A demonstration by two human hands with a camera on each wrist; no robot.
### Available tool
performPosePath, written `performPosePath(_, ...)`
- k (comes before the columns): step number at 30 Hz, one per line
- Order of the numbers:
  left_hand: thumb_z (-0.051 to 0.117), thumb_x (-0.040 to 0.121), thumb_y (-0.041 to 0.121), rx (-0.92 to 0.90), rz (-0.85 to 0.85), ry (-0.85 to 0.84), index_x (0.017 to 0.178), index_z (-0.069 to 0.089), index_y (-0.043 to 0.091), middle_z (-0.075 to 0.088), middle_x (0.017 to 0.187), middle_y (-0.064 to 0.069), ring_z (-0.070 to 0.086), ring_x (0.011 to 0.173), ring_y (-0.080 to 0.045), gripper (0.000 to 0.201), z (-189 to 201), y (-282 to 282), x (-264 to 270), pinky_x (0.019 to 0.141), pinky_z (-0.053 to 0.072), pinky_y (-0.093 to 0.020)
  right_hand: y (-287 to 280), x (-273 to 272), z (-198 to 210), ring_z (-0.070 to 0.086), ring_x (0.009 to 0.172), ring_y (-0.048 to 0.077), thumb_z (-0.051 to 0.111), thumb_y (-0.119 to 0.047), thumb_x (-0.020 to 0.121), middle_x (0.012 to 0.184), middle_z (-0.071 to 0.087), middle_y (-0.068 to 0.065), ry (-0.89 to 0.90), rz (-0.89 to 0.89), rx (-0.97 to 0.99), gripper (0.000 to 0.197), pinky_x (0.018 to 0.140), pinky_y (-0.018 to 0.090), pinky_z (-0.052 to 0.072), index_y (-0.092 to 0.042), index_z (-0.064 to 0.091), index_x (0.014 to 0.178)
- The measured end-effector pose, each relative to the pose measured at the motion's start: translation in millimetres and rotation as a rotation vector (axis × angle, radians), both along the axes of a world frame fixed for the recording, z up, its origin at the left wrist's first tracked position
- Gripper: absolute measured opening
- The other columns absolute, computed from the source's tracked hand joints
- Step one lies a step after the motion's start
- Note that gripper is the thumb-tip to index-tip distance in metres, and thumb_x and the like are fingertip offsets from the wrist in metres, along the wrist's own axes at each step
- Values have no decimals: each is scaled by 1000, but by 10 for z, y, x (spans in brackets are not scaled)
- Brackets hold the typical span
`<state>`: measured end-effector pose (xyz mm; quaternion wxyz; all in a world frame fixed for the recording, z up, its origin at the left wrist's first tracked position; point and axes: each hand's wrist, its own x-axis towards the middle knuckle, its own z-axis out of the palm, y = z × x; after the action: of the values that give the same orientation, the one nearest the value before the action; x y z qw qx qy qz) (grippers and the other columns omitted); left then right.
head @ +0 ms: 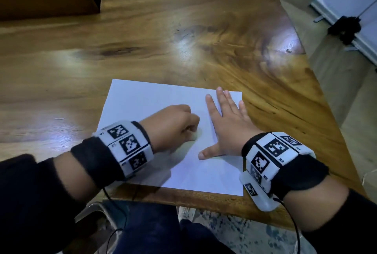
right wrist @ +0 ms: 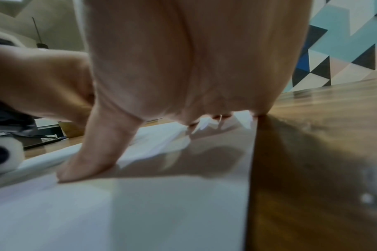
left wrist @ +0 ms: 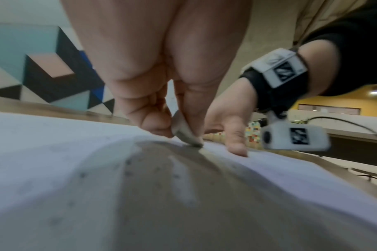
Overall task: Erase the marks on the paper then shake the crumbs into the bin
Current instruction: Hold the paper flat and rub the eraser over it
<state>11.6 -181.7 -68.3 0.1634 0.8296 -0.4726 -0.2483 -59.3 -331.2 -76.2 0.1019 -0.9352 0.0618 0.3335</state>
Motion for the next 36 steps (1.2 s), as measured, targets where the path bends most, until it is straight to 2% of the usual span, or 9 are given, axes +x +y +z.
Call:
performPosePath(6,58,78,16,25,-199,90,73,64,13,48,77,-2,50,70,-22,9,-66,310,-229,62,38,-29,-8,-1,-6,-40,135,20,68,-74,61,145,-46,7,-4,-6,10,140,113,45,-19,-20,-33,143)
performPosePath(10,49,74,26,52,-149,182,80,67,14,55,85,-4,59,81,-21,22,-62,375,-216,71,48,-32,-45,-15,3,-39,135,19,71,-71,61,146,-45,7,-19,0,43,142,113,43,-19,-19,-31,144)
performPosePath(12,54,77,18,38,-131,192,76,64,13,55,84,-4,60,79,-21,12,-88,393,-213,72,49,-34,-106,-44,7,-39,136,20,73,-69,60,146,-45,8,-26,-22,48,143,114,42,-18,-17,-30,144)
performPosePath(14,57,78,9,35,-118,191,74,60,13,52,81,1,57,75,-19,6,-97,399,-222,70,47,-29,-169,-93,8,-38,136,20,72,-69,61,146,-44,8,-32,-66,40,143,114,40,-17,-14,-30,144)
performPosePath(20,68,73,22,120,-4,156,78,65,18,66,76,0,53,66,-11,7,103,68,93,59,38,-13,-194,-140,11,-38,136,20,70,-69,64,146,-44,7,-27,-78,34,140,114,40,-16,-11,-29,145)
performPosePath(23,63,73,10,24,101,14,85,67,14,60,72,0,51,65,-15,13,162,-242,394,50,31,-7,-169,-133,41,-38,136,21,69,-70,63,145,-46,8,12,-66,-1,138,113,48,-16,-20,-30,145)
performPosePath(28,68,73,14,6,119,-86,87,65,11,55,75,2,50,73,-18,15,84,-704,628,55,30,-24,-121,-99,89,-37,138,18,64,-78,60,146,-45,5,86,-56,-120,137,95,76,-14,-24,-32,143)
performPosePath(32,66,76,15,-16,109,-136,85,64,8,52,77,-1,48,75,-20,12,5,-754,571,55,21,-20,-131,-103,97,-37,137,17,65,-77,60,146,-45,4,98,-65,-106,138,96,77,-12,-24,-32,144)
performPosePath(36,68,73,18,121,-79,29,77,65,13,66,82,-6,58,76,-24,7,8,-510,429,65,42,-26,-132,-102,108,-37,137,18,64,-78,60,146,-46,4,104,-63,-106,138,98,77,-11,-24,-32,143)
